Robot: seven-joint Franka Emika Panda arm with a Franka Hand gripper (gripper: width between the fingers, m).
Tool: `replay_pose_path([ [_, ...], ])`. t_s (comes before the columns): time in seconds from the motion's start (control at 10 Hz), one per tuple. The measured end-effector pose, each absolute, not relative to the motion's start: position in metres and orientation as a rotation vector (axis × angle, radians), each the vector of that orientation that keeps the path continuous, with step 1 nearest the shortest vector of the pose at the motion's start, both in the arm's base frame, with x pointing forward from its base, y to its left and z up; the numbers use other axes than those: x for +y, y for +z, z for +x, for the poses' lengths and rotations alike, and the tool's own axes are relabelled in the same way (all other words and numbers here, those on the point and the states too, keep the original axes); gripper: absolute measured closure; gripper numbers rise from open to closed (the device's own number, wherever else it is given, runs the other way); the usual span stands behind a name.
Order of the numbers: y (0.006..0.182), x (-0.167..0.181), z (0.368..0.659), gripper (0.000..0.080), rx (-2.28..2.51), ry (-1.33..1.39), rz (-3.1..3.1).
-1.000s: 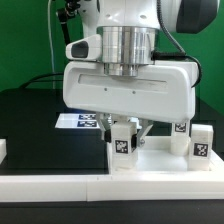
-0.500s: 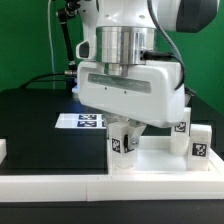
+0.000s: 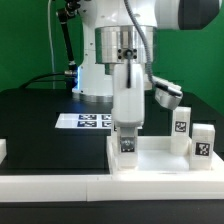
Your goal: Assemble square table
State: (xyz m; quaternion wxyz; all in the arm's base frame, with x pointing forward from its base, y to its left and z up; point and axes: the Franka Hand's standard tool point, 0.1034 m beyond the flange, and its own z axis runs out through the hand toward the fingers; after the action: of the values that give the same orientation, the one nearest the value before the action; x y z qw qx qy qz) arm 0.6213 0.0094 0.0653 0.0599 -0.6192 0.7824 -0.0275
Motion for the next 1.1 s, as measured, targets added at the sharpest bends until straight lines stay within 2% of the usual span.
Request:
replay_pose_path([
  [0.4, 0.0600, 0.0097, 0.6255, 0.0512, 2.620, -0.040, -1.455],
  [0.6, 0.0598, 0.0099, 0.6254, 0.0266, 2.616, -0.041, -1.462],
  [0.7, 0.0601, 0.0099, 0.6259, 0.0266, 2.563, -0.054, -1.552],
  [0.8, 0.0608, 0.0107, 0.6278, 0.0174, 2.438, -0.091, -1.732],
  [1.1, 0.0603, 0.0149, 0.6273, 0.0151, 2.142, -0.146, -2.088],
])
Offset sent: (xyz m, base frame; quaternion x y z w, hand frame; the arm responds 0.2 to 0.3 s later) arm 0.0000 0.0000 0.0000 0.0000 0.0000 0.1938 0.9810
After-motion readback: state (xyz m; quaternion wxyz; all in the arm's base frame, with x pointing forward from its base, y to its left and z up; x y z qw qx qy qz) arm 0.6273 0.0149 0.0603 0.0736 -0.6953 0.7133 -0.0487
